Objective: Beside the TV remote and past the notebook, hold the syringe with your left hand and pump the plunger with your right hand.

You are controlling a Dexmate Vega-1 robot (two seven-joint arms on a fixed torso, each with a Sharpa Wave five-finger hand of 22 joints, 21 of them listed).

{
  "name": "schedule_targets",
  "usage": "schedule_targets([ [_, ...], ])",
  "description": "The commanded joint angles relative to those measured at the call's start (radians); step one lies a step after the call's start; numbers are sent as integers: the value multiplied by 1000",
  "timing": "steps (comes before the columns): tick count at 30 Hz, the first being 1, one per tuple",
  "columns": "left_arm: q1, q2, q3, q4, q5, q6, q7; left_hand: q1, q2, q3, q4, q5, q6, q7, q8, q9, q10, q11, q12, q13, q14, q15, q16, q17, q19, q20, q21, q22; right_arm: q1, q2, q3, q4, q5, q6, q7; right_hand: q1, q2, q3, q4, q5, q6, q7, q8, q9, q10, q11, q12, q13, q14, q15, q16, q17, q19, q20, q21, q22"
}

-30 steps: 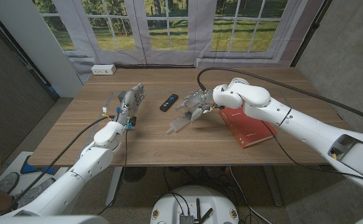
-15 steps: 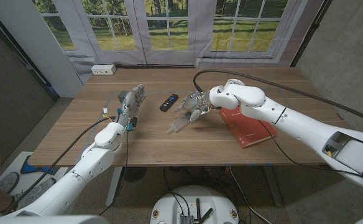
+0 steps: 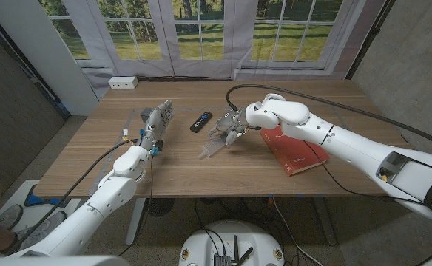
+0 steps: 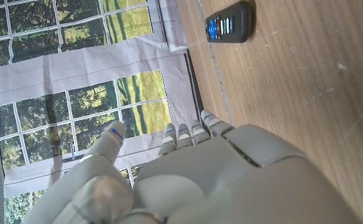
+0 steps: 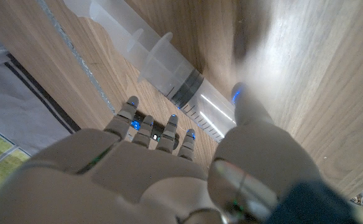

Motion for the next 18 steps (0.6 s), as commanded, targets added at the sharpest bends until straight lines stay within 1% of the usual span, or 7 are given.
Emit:
schedule_targets([
  [1, -10, -8, 4, 15, -3, -4, -7, 13, 71, 1, 4, 4, 12, -1, 2, 1, 3, 0, 0, 5, 3, 0, 3, 4, 5, -19, 6, 5, 33, 26, -28, 47, 11, 4, 28, 10, 2, 5, 3, -1, 3, -2, 0, 4, 2, 3, -2, 3, -3, 6, 4, -1, 5, 2, 0, 1],
  [7, -13, -12, 6, 22, -4, -5, -8, 13, 71, 2, 5, 4, 12, -1, 2, 1, 4, 3, -1, 5, 5, 2, 4, 4, 5, -18, 6, 5, 38, 24, -32, 58, 14, 13, 0, 17, 1, 4, 7, -7, 17, 0, 3, 4, 26, -1, 3, 4, 18, -5, 13, 0, 12, -1, 1, 1],
  [9, -14, -13, 7, 24, -5, -3, -9, 13, 72, 2, 5, 4, 13, -1, 2, 1, 4, 3, -1, 5, 5, 2, 4, 4, 6, -18, 6, 5, 36, 22, -29, 60, 22, 18, -18, 21, 2, 4, 9, -11, 37, 1, 9, 5, 54, -5, 11, 5, 38, -18, 22, 2, 21, -5, 2, 1],
  [11, -16, -14, 9, 27, -5, -4, -11, 13, 71, 2, 6, 4, 14, 0, 3, 1, 4, 2, -1, 5, 5, 4, 4, 4, 6, -18, 6, 5, 36, 20, -29, 61, 18, 19, -29, 27, 2, 3, 11, -16, 73, 2, 21, 6, 80, -11, 17, 8, 52, -30, 29, 4, 33, -13, 4, 1],
  [14, -17, -17, 10, 29, -6, -4, -11, 13, 72, 2, 7, 4, 15, -1, 3, 1, 5, 1, -1, 5, 6, 4, 4, 4, 6, -18, 6, 5, 35, 21, -29, 65, 21, 20, -39, 32, 2, 2, 12, -21, 100, 1, 29, 7, 101, -18, 22, 10, 70, -41, 38, 6, 45, -16, 5, 1],
  [18, -17, -18, 10, 30, -6, -4, -9, 13, 72, 3, 8, 4, 17, -1, 3, 1, 6, 1, 0, 5, 8, 3, 4, 4, 8, -18, 7, 5, 34, 20, -33, 69, 13, 20, -59, 43, 3, 1, 12, -28, 147, 0, 44, 8, 146, -33, 32, 13, 107, -67, 56, 10, 61, -25, 6, 1],
])
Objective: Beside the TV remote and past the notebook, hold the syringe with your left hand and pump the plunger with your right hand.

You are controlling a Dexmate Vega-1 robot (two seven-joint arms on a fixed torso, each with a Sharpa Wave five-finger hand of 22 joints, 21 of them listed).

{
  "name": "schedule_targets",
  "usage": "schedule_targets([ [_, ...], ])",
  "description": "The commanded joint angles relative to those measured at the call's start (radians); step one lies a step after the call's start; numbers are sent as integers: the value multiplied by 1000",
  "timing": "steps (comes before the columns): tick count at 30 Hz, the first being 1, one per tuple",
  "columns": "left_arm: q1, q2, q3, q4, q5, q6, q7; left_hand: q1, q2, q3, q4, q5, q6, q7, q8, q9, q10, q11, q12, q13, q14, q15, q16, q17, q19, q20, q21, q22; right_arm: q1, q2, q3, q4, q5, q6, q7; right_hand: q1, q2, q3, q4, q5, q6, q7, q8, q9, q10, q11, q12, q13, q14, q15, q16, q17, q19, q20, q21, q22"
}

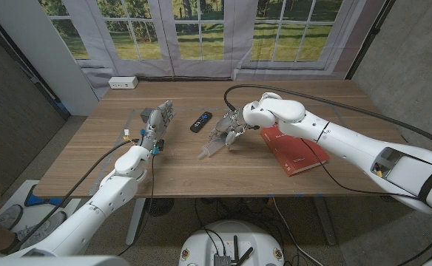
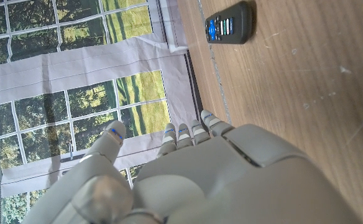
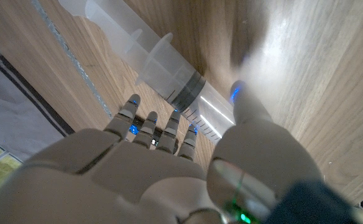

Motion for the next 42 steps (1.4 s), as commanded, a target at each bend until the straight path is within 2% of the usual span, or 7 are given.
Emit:
schedule_targets([
  [1, -5, -6, 3, 9, -2, -1, -1, 13, 72, 4, 6, 4, 14, 2, 3, 1, 4, -1, 0, 5, 4, 0, 4, 4, 8, -18, 7, 5, 2, 0, -7, 18, -5, 7, -56, 19, 3, 2, 5, -8, 44, -4, 20, 3, 45, -13, 13, 4, 37, -22, 19, 7, 25, -9, 6, 1],
  [14, 0, -11, 3, 10, -6, -6, -1, 12, 72, 6, 9, 4, 17, 1, 3, 1, 7, -2, 0, 5, 8, 2, 5, 4, 11, -17, 7, 5, -11, -9, -10, 21, -36, 6, -126, 61, 9, -5, 3, -26, 190, -5, 67, 6, 191, -57, 36, 1, 126, -91, 66, 14, 70, -34, 6, 1],
  [19, 5, -12, 1, 7, -8, -8, 2, 10, 71, 8, 12, 5, 20, 0, 4, 1, 11, -4, 1, 5, 11, 5, 5, 5, 13, -17, 8, 5, -11, -10, -12, 27, -40, 15, -140, 76, 8, -9, 4, -30, 234, -6, 80, 6, 234, -80, 38, -2, 146, -102, 77, 15, 85, -39, 5, 1],
  [27, 13, -15, -2, 3, -11, -14, 7, 8, 69, 11, 15, 5, 25, -1, 5, 1, 14, -5, 2, 5, 13, 5, 5, 5, 15, -16, 8, 5, -10, -9, -15, 34, -46, 21, -148, 92, 11, -16, 6, -33, 296, -6, 98, 5, 278, -88, 34, -5, 172, -119, 92, 16, 94, -44, 2, 1],
  [30, 16, -15, -3, 0, -11, -15, 8, 8, 69, 12, 16, 5, 26, -2, 5, 1, 15, -4, 2, 5, 14, 4, 5, 5, 15, -16, 8, 5, -12, -11, -14, 35, -47, 24, -161, 99, 20, -21, 11, -34, 353, -6, 117, 6, 310, -90, 29, -7, 182, -126, 100, 19, 99, -49, 0, 1],
  [38, 18, -16, -4, -3, -13, -15, 10, 6, 68, 14, 19, 5, 28, -2, 5, 1, 15, -5, 2, 5, 14, 6, 4, 5, 17, -17, 8, 5, -20, -19, -8, 29, -58, 28, -198, 120, 38, -41, 12, -36, 448, -6, 142, 3, 404, -93, 22, -8, 229, -170, 128, 25, 123, -67, 0, 0],
  [42, 15, -18, -3, 2, -15, -16, 5, 5, 68, 15, 20, 5, 29, -2, 5, 1, 16, -4, 2, 5, 15, 5, 4, 5, 18, -15, 8, 5, -21, -22, -4, 27, -58, 34, -210, 125, 44, -52, 13, -37, 493, -6, 156, 6, 435, -94, 16, -10, 241, -177, 136, 27, 130, -70, 0, 1],
])
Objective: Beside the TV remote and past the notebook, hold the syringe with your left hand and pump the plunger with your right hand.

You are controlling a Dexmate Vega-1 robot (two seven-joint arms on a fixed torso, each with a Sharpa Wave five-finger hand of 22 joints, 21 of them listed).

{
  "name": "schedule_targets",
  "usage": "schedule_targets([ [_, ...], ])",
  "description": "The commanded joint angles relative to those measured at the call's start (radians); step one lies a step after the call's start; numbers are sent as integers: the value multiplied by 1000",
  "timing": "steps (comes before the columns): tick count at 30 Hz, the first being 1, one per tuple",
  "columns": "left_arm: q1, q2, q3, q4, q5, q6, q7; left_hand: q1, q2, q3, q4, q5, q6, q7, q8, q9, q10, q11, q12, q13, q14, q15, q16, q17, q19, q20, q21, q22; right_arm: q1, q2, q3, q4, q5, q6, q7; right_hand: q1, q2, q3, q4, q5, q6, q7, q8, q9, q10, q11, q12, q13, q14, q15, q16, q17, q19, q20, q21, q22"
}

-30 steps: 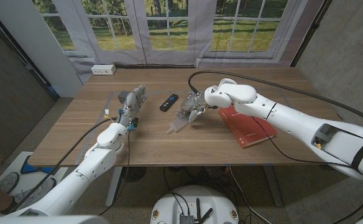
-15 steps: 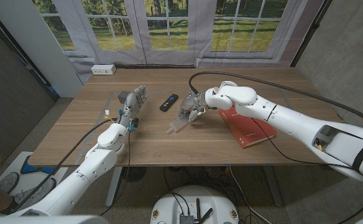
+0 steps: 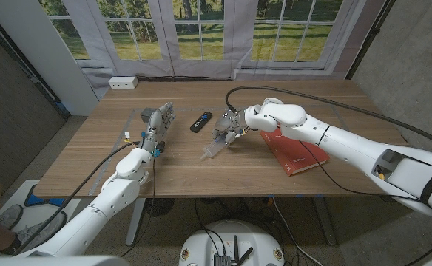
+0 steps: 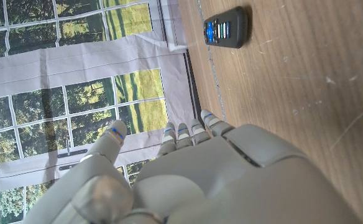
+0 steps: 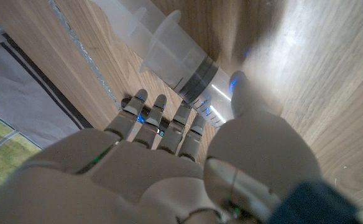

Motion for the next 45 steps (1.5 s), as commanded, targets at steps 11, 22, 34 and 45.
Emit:
schedule_targets([
  [11, -14, -13, 4, 18, -4, -9, -11, 4, 67, 3, 6, 5, 10, -5, 3, 1, 3, -4, 1, 5, 3, 2, 4, 4, 15, -12, 8, 5, -19, -26, 29, -6, 2, 27, -86, 36, 30, -28, 1, 2, 99, 2, 24, 5, 106, -2, -13, -2, 44, -145, 29, 11, 38, -23, 1, 0],
  [22, -22, -16, 9, 25, -6, -3, -17, 4, 67, 4, 7, 5, 11, -5, 3, 1, 4, -4, 1, 5, 3, 1, 3, 4, 17, -12, 8, 5, -36, -38, 51, -8, 14, 24, -129, 65, 67, -59, 0, 4, 204, 2, 39, 5, 204, -3, -29, -4, 89, -152, 68, 26, 68, -53, 1, 0],
  [34, -22, -17, 11, 24, -5, -2, -15, 3, 67, 5, 8, 5, 10, -5, 2, 1, 4, -3, 0, 5, 4, 3, 3, 4, 18, -12, 8, 5, -55, -63, 78, -29, 21, 38, -191, 87, 87, -79, -2, 6, 261, 2, 46, 7, 261, -3, -35, -4, 118, -160, 97, 39, 82, -81, -1, -1],
  [45, -10, -14, 10, 9, -2, -1, -6, 3, 67, 5, 8, 5, 11, -5, 2, 1, 4, -4, 0, 5, 4, 3, 2, 4, 19, -13, 8, 5, -88, -85, 129, -69, 74, 41, -225, 95, 93, -84, -2, 7, 275, 2, 48, 8, 274, -2, -38, -4, 124, -160, 102, 41, 86, -81, -1, -1],
])
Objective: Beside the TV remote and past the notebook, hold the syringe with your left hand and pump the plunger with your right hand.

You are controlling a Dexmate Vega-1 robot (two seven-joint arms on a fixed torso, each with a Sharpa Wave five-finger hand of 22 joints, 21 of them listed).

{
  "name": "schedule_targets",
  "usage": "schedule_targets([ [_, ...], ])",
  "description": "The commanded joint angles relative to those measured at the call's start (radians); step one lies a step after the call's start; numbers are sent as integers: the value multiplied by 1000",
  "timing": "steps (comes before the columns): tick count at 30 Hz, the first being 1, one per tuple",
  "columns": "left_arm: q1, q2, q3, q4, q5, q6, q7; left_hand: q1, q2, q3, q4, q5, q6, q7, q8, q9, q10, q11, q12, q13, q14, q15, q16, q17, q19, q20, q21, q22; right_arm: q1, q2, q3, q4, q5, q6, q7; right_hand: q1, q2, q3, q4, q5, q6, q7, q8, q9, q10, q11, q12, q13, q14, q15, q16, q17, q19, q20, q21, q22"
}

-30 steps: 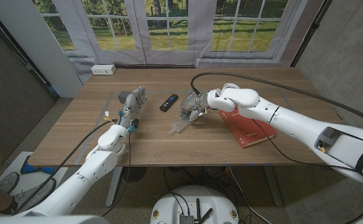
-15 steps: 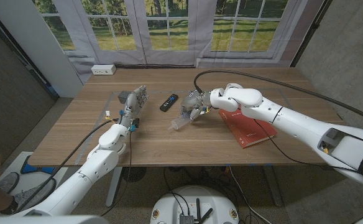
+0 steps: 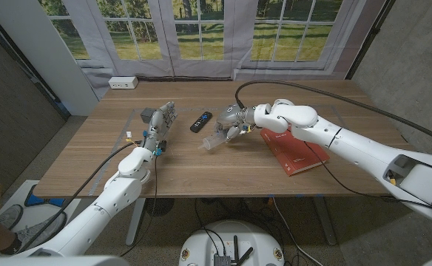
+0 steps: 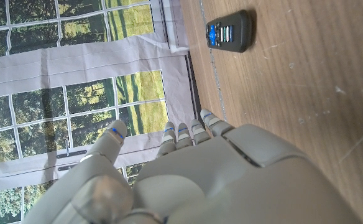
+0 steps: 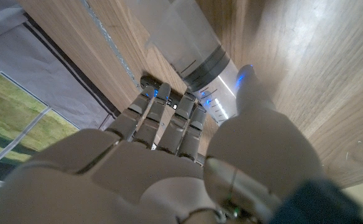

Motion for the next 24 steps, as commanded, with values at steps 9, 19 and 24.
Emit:
schedule_targets([
  [9, 14, 5, 0, -21, 10, -4, 11, 3, 66, 1, 4, 4, 7, -1, 2, 2, 5, -4, -1, 5, 3, 2, 2, 4, 8, -12, 7, 5, -63, -38, 93, -63, 114, 4, -62, 80, 76, -7, 1, 6, 173, -66, 4, 3, 53, -42, -2, 5, 11, -156, 10, 3, 15, -9, 0, -1],
  [19, 16, 7, 2, -31, 13, -2, 11, 3, 66, 1, 4, 4, 7, -2, 2, 2, 5, -3, -1, 5, 3, 1, 1, 3, 8, -12, 7, 5, -111, -45, 165, -77, 265, -20, -69, 77, 81, -8, 5, 7, 174, -66, 1, 2, 59, -41, -4, 5, 21, -154, 12, 3, 21, -11, 2, -1],
  [24, 15, 8, 3, -35, 15, -3, 9, 3, 66, 1, 3, 4, 7, -2, 1, 2, 5, -4, -1, 5, 2, 0, 1, 3, 8, -12, 7, 5, -135, -49, 197, -90, 342, -50, -61, 71, 82, -10, 8, 8, 173, -66, -3, -2, 63, -41, -4, 5, 28, -152, 11, 1, 25, -12, 2, -1],
])
